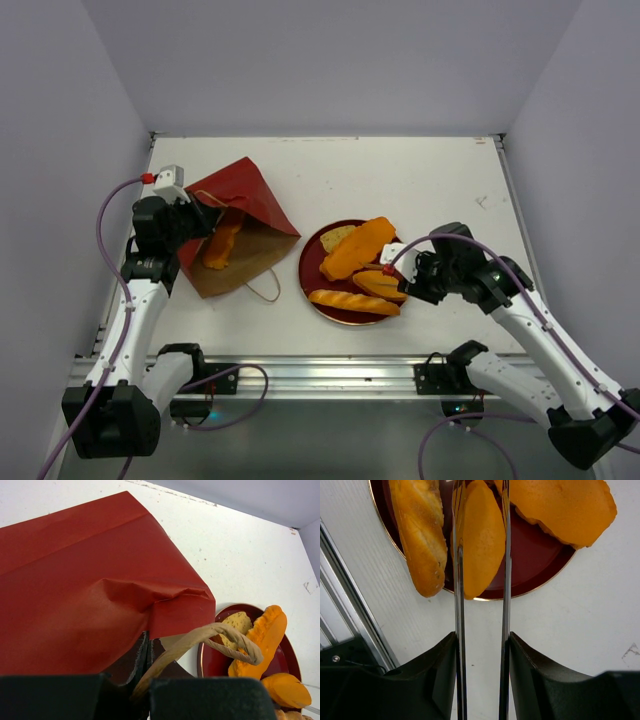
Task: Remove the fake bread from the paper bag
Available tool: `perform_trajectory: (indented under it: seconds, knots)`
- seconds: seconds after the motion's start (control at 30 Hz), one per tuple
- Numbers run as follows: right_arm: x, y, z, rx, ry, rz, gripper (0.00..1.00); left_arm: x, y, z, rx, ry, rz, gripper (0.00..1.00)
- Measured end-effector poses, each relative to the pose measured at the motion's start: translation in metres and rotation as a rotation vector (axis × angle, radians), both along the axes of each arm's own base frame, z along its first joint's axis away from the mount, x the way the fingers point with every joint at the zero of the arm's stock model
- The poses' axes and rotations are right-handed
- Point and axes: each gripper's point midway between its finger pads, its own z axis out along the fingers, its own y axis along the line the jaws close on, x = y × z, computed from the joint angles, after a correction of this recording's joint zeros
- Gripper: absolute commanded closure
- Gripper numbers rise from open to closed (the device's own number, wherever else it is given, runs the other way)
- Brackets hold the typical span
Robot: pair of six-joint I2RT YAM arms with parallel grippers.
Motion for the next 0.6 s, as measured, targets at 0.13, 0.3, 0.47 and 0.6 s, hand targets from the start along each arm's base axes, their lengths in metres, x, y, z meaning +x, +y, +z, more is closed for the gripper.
perform_trajectory:
  seconds: [0.13,0.3,0.47,0.6]
  knots:
    - [0.000,0.009,0.007,0.033,0.017,0.025,0.55,0.000,0.000,0.000,0.000,0.000,-0.001,1.00]
    - [0.002,0.030,0.018,0.087,0.063,0.098,0.55,0.000,0.000,0.000,-0.001,0.000,-0.002,1.00]
    - [0.010,0.053,0.033,0.101,0.074,0.203,0.55,0.000,-0.001,0.000,-0.001,0.002,-0.004,1.00]
    - [0.006,0.085,0.039,0.051,0.038,0.360,0.55,0.000,-0.002,0.000,-0.004,0.008,-0.011,1.00]
